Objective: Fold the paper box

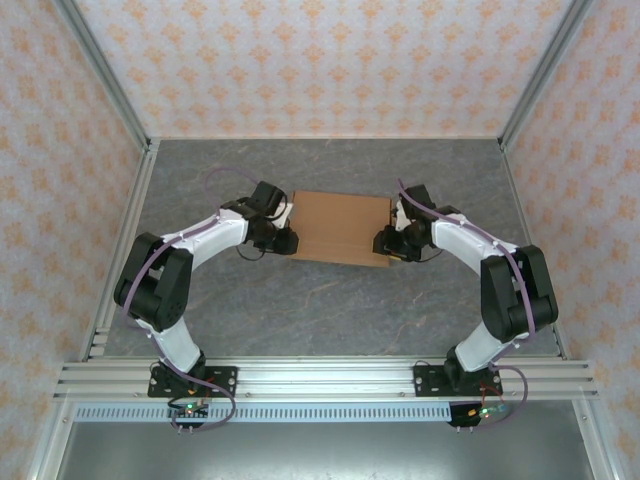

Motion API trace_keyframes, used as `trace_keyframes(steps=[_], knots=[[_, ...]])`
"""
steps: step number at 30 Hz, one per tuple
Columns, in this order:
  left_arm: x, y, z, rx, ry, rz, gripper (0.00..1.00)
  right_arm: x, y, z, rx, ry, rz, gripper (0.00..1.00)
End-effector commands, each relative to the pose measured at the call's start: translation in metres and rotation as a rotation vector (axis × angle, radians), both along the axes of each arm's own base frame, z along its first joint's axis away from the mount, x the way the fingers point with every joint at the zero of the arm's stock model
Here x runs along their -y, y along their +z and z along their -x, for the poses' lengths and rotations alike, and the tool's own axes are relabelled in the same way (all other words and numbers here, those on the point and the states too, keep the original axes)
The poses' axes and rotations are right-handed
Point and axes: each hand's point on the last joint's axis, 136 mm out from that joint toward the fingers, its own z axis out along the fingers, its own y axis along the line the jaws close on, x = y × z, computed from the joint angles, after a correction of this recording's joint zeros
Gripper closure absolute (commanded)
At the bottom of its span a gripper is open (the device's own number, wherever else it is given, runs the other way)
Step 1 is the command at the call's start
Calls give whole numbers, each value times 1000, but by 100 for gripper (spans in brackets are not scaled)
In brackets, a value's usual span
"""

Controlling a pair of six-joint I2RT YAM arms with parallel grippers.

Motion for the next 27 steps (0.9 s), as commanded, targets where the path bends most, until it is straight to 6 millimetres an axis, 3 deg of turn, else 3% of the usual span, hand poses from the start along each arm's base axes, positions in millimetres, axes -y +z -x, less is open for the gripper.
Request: trace_keyframes(steps=[1, 12, 27], knots=[[11, -4, -3, 8, -11, 19, 69, -5, 3, -1, 15, 4, -24, 55], [9, -14, -7, 17, 2, 9, 69, 4, 1, -7, 60, 0, 31, 54], [8, -14, -6, 25, 8, 11, 70, -5, 5, -10, 61, -34, -82, 57]])
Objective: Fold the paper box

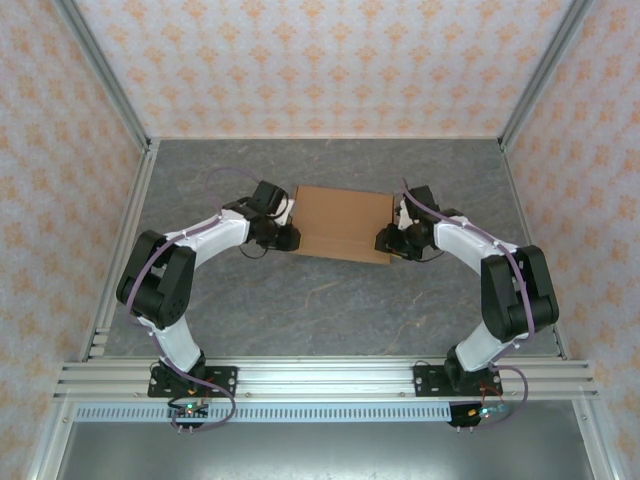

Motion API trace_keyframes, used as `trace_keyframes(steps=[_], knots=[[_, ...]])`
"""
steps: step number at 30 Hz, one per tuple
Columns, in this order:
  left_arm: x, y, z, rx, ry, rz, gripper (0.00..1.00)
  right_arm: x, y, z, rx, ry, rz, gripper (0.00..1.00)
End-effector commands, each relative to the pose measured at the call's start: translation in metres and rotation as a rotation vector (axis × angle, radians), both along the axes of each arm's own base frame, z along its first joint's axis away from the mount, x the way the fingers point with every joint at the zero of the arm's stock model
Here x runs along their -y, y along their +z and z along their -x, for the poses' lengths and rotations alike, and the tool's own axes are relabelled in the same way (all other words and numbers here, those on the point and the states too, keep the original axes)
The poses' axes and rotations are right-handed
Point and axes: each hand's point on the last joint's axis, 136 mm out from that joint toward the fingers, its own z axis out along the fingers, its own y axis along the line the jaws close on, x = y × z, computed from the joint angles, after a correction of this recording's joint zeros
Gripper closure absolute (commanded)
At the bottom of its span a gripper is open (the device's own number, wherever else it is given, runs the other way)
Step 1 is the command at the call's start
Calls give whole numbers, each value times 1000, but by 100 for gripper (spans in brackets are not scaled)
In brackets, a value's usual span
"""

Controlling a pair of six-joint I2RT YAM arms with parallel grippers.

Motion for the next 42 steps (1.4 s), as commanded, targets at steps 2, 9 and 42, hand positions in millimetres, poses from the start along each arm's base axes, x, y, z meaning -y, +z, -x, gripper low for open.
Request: trace_keyframes(steps=[2, 9, 42], knots=[[2, -11, 9, -26, -3, -8, 71, -10, 11, 0, 26, 1, -63, 57], [2, -19, 6, -22, 8, -8, 72, -9, 3, -4, 47, -3, -61, 59], [-1, -1, 5, 18, 19, -6, 56, 18, 15, -11, 78, -20, 65, 49]])
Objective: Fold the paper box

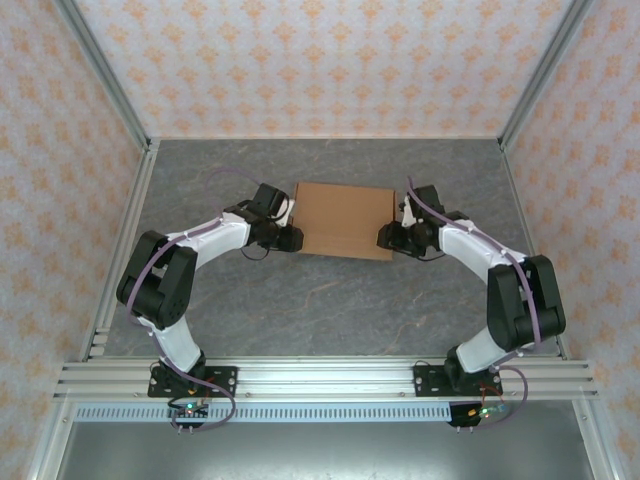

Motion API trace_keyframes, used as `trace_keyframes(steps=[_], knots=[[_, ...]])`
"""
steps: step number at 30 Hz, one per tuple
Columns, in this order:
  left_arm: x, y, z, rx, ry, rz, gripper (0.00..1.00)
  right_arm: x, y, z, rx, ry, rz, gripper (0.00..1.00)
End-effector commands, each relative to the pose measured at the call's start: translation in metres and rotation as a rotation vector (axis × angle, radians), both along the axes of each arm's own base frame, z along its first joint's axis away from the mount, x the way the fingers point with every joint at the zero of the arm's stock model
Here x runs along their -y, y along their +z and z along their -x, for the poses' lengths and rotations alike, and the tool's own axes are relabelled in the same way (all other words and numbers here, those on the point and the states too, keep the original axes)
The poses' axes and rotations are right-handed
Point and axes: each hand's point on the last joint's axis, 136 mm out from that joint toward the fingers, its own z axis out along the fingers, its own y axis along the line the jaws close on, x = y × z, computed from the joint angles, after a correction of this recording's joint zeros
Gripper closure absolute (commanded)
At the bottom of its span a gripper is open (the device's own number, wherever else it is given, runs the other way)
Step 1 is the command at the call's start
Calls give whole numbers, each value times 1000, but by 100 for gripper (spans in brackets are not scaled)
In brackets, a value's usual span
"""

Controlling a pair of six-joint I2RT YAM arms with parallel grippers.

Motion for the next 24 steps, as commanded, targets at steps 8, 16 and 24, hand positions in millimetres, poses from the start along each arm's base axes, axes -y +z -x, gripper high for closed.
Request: trace_keyframes(steps=[8, 16, 24], knots=[[0, 14, 7, 14, -1, 6, 50, 5, 18, -4, 29, -2, 15, 40], [2, 7, 8, -3, -10, 8, 48, 14, 24, -5, 58, -11, 59, 33], [0, 6, 8, -5, -20, 0, 47, 10, 16, -15, 43, -5, 58, 32]])
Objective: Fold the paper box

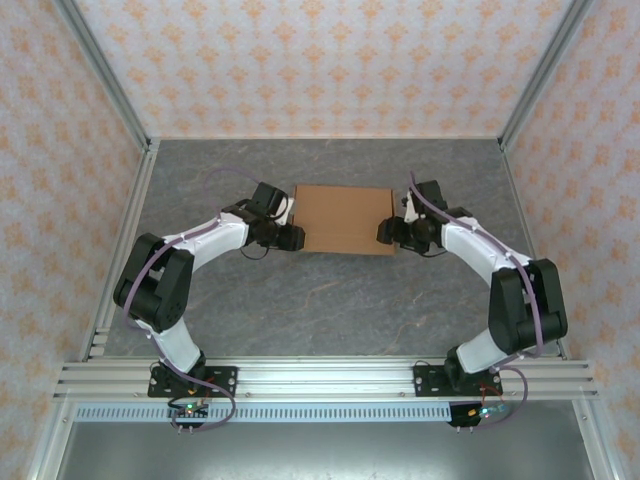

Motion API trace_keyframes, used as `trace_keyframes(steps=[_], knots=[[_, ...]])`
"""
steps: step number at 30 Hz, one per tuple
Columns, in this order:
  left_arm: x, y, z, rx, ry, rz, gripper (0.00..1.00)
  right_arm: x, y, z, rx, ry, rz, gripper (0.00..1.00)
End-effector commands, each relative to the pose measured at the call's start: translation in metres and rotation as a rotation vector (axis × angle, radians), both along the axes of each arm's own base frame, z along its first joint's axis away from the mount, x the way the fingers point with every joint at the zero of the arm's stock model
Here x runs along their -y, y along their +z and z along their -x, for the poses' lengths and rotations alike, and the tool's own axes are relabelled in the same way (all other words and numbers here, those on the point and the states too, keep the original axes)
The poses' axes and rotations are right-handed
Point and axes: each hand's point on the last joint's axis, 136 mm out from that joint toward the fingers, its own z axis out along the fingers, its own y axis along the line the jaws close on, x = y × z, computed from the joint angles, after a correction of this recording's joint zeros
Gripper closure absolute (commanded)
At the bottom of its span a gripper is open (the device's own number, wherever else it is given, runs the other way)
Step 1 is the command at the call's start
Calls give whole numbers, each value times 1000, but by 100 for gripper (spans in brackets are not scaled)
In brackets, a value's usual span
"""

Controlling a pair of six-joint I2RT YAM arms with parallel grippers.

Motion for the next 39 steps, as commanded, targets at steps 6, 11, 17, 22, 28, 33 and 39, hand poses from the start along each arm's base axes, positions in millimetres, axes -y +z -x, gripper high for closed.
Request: trace_keyframes(steps=[6, 11, 17, 22, 28, 33, 39], knots=[[3, -8, 8, -43, -27, 16, 46, -3, -10, 3, -31, -4, -26, 36], [9, -12, 10, -60, -41, 48, 47, -10, -21, 6, -59, -5, -73, 41], [10, -15, 14, -76, -46, 60, 53, -17, -23, 8, -69, 3, -119, 48], [14, -12, 15, -76, -52, 84, 57, -21, -17, 7, -59, 6, -151, 52], [17, -8, 18, -73, -61, 100, 59, -25, -7, 7, -46, 9, -183, 54], [19, -7, 19, -78, -68, 112, 61, -31, 1, 6, -45, 13, -219, 56], [18, -6, 20, -76, -70, 110, 62, -42, 13, 6, -59, 31, -291, 56]])
